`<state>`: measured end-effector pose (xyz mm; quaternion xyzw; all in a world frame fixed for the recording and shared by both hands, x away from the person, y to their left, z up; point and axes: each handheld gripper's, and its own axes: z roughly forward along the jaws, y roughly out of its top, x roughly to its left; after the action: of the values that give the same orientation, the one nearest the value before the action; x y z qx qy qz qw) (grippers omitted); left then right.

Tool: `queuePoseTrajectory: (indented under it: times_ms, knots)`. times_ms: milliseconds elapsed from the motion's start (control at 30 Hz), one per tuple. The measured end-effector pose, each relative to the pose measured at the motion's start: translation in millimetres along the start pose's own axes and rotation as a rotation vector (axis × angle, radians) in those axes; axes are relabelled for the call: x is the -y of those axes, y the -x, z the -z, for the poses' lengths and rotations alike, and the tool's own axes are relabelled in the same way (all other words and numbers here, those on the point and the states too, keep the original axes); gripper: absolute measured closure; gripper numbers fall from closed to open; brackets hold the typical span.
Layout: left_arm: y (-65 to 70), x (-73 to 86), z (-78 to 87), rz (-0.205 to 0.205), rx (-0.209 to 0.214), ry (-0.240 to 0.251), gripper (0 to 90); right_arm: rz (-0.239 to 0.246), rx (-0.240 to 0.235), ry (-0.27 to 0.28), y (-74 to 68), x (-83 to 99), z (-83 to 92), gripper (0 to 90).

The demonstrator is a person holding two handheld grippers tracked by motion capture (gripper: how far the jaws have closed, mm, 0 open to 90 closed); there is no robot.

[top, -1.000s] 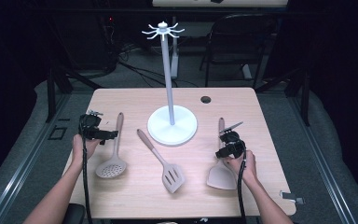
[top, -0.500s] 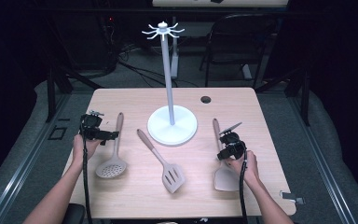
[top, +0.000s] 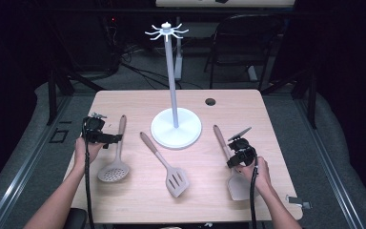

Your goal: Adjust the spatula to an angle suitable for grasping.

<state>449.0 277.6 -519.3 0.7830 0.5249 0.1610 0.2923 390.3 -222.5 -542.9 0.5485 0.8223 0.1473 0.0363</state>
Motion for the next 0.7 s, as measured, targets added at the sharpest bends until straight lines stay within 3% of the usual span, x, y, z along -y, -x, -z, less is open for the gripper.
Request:
queuePoseTrajectory:
  times_ms: [133, 500, 533, 567, 700]
  knots:
    - [4.1, -1.1, 1.6, -0.004, -0.003, 0.013, 1.1, -0.025, -0.005, 0.038, -0.3, -1.2, -1.1, 71.2]
    - [10.6, -3.3, 0.4, -0.029, 0.003, 0.007, 1.2, -0.014, 0.002, 0.033, 1.6, -17.6, -5.9, 73.2]
    - [10.7, -3.2, 0.1, -0.027, 0.005, 0.005, 1.3, -0.038, -0.003, 0.062, 0.7, -17.4, -9.3, 73.5]
    - [10.6, -3.2, -0.2, -0.027, 0.006, 0.004, 1.3, -0.015, 0.004, 0.029, 1.8, -18.8, -7.5, 73.7]
    - [11.5, -3.5, 0.4, -0.032, 0.012, -0.003, 1.3, -0.023, 0.016, 0.032, 1.1, -18.8, -8.5, 74.7]
